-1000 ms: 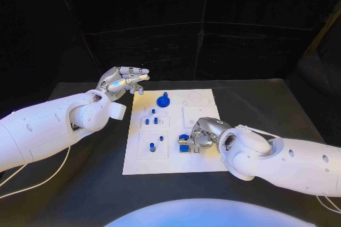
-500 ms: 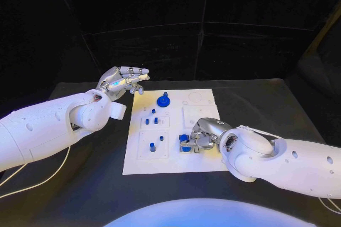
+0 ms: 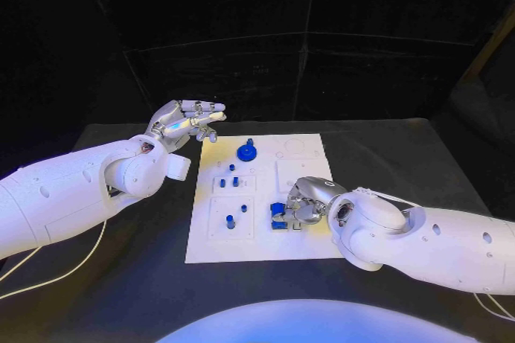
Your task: Assemble the parts on the task board
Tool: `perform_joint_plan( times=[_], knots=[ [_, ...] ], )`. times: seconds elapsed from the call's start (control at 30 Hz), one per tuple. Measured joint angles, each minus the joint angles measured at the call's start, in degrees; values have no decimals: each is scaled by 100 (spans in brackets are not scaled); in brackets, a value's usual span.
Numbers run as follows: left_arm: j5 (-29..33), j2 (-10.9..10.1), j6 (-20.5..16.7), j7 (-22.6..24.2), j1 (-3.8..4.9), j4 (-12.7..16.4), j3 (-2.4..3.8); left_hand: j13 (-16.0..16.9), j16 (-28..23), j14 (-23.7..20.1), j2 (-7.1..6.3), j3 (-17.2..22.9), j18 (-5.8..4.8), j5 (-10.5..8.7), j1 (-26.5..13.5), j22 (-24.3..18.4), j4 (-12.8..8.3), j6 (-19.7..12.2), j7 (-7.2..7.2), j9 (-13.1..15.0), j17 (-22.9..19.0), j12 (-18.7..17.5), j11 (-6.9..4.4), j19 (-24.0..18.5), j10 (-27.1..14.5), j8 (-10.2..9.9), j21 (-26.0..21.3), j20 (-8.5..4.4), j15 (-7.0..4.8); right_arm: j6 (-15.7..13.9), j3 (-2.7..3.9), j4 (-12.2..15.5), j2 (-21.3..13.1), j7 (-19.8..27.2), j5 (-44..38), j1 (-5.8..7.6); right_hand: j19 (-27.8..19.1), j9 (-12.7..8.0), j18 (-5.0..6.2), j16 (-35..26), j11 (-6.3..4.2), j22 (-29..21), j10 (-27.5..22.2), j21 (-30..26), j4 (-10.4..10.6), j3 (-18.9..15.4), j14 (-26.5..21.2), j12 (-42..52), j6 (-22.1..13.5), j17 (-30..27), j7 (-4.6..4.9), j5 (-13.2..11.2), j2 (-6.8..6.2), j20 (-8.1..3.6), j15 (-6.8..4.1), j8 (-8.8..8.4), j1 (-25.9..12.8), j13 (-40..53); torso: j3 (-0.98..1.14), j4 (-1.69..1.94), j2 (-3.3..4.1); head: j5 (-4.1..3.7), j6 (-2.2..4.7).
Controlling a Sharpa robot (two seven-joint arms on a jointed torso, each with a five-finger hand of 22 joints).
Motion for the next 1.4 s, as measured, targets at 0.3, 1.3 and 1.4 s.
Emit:
perform_joint_plan(
  times=[0.3, 1.3, 1.4],
  knots=[
    [0, 6, 2, -3, 0, -3, 0, 0, 0, 0, 0, 0, 0, 0, 0, -15, 0, 0, 0, 0, -24, 0, -21, 0, -21, 0, 0, 0, 0, -26, 4, -34, 45, -8, 5, 3, 0, 12, 0, 0, 0, 0, 0, 0, 17, -17, 0, 19, 37, 0, -5, 0, 33, 0, 0, -8, 33, -20, 0, -1, 1, 7, -10],
    [0, -38, 3, -11, 0, 19, -2, 0, 0, 0, 0, 0, 0, 0, 0, -13, 0, 0, 0, 0, -23, 0, -21, 0, -21, 0, 0, 0, 0, -576, 227, 542, -1775, 634, 399, 105, -62, -129, 0, -187, 225, 0, -163, -180, 72, -324, 1, -527, -451, -2, 245, 246, 9, 104, 165, -557, 281, -24, -1, -24, -9, -265, 59],
    [0, -46, 2, -11, 0, 29, -2, 0, 0, 0, 0, 0, 0, 0, 0, -13, 0, 0, 0, 0, -23, 0, -21, 0, -21, 0, 0, 0, 0, -426, 226, 460, -1758, 590, 299, 102, -62, -129, 0, -187, 226, 0, -164, -180, 48, -348, 1, -538, -451, -2, 245, 251, 4, 104, 166, -570, 320, -24, 3, -24, -5, -285, 64]
  ],
)
